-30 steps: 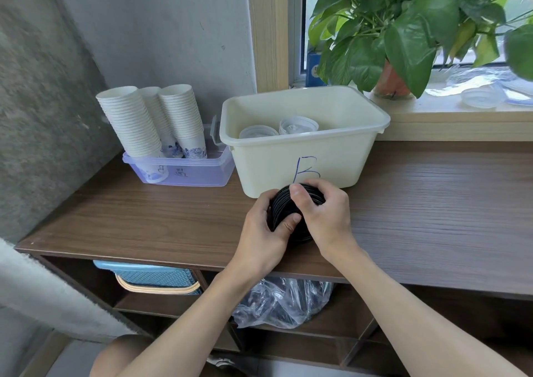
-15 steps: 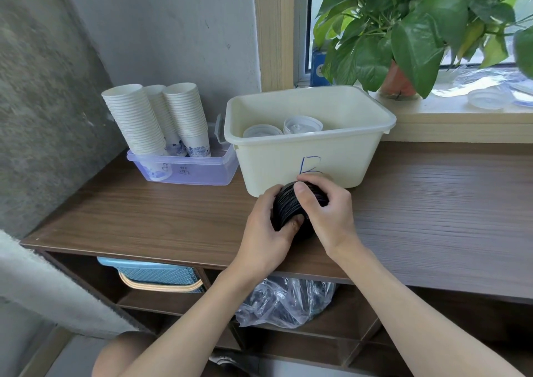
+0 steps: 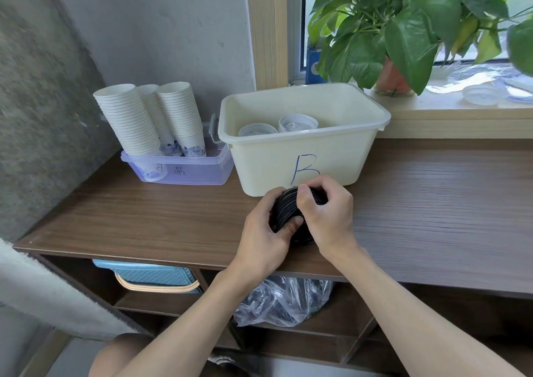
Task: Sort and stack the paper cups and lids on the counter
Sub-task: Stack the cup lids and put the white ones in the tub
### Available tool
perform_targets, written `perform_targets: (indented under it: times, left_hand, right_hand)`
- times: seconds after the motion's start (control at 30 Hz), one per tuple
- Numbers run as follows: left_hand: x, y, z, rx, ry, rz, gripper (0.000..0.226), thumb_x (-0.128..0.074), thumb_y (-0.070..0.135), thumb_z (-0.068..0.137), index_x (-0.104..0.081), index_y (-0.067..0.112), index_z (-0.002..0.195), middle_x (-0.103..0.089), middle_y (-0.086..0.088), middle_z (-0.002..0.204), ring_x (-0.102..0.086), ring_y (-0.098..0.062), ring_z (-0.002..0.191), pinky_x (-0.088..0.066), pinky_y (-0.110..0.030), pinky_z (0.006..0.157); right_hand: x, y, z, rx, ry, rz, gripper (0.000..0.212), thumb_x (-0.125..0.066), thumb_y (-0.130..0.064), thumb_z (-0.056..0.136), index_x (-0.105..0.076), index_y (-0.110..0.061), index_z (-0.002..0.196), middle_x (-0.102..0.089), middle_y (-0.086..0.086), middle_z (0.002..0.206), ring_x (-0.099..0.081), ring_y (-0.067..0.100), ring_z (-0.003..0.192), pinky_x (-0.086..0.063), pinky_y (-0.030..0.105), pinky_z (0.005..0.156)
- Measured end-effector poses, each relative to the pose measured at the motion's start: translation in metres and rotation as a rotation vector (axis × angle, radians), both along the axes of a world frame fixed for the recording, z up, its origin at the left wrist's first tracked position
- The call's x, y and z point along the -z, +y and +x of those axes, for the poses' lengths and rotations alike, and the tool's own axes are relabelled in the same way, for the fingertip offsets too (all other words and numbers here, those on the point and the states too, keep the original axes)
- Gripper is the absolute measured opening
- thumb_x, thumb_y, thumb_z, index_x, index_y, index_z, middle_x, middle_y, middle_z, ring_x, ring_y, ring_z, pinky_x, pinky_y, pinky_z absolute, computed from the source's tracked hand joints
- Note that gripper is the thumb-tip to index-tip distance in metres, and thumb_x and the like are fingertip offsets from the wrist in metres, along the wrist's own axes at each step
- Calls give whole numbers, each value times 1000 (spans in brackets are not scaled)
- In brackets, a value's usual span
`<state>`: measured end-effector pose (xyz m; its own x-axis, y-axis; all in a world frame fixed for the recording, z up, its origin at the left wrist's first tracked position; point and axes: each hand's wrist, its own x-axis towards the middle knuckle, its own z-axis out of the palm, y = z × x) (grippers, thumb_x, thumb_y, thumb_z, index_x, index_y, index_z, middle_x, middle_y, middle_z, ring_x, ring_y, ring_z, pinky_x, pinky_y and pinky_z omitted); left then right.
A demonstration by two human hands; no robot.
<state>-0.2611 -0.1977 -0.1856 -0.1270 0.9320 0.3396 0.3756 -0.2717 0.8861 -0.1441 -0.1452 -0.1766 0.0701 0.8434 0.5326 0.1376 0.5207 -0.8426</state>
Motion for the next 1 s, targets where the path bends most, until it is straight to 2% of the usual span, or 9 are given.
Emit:
perform_targets:
  times: [0.13,0.2,0.3,0.37,0.47,0.57,0.7,0.87,1.0]
  left_hand:
    - [-1,2,0,38,-1,-93,55,-78,18,88,-49,23,135,-66,14,118,-63,2,110,-47,-12,90]
    - [-1,4,-2,19,9,-94,45,-78,17,88,-55,23,126,-68,15,111,-63,7,104,-45,-8,86]
    - [-3,5,-3,-30,-31,-74,39,-77,10,88,-60,13,122,-70,12,106,-64,5,97,-46,-10,84]
    - [-3,5,-3,-32,-33,-68,38,-77,8,87,-62,12,122,-71,7,106,-65,-3,98,-48,-16,86]
    - [-3,5,-1,-14,-18,-58,39,-78,9,87,-63,15,123,-72,5,110,-66,-12,103,-51,-25,92]
    - [-3,4,-1,-2,-31,-69,39,-79,12,86,-65,20,121,-73,9,109,-66,-8,104,-51,-24,92]
    - [-2,3,0,40,-28,-64,41,-78,9,86,-65,30,119,-73,13,110,-66,1,105,-48,-15,91]
    - [0,3,-1,55,-48,-38,37,-80,4,83,-66,24,111,-74,9,99,-68,-7,95,-50,-18,85]
    - [-1,4,-1,54,-40,-23,36,-80,6,84,-65,18,115,-73,8,102,-67,-3,95,-48,-14,84]
  right_hand:
    - [-2,2,1,59,126,-24,15,-52,-41,73,-57,-28,66,-59,-16,60,-54,-4,63,-39,9,62]
    - [-2,2,1,29,130,-40,16,-51,-42,76,-57,-29,68,-60,-20,63,-53,-4,65,-39,10,64]
    - [-3,3,1,-25,26,-13,28,-48,-39,81,-65,-17,81,-64,-13,76,-58,3,76,-45,20,72]
    - [-3,4,4,-39,-82,63,34,-48,-35,85,-69,-9,90,-67,-1,86,-62,12,84,-48,26,78]
    - [-2,5,8,-73,-148,95,38,-51,-38,86,-71,-7,96,-68,-2,91,-62,5,89,-46,19,83]
    - [-1,7,9,-62,-138,81,34,-52,-38,83,-72,-11,83,-67,-4,81,-60,3,80,-45,17,75]
    - [0,9,9,-31,-111,37,29,-48,-39,80,-66,-18,72,-63,-9,70,-57,3,70,-44,21,67]
    - [1,7,8,-13,-123,32,20,-46,-37,79,-54,-30,62,-53,-21,57,-54,-2,61,-37,14,60]
    - [0,6,9,-7,-120,82,30,-47,-36,81,-64,-14,70,-59,-11,68,-54,-2,67,-40,15,64]
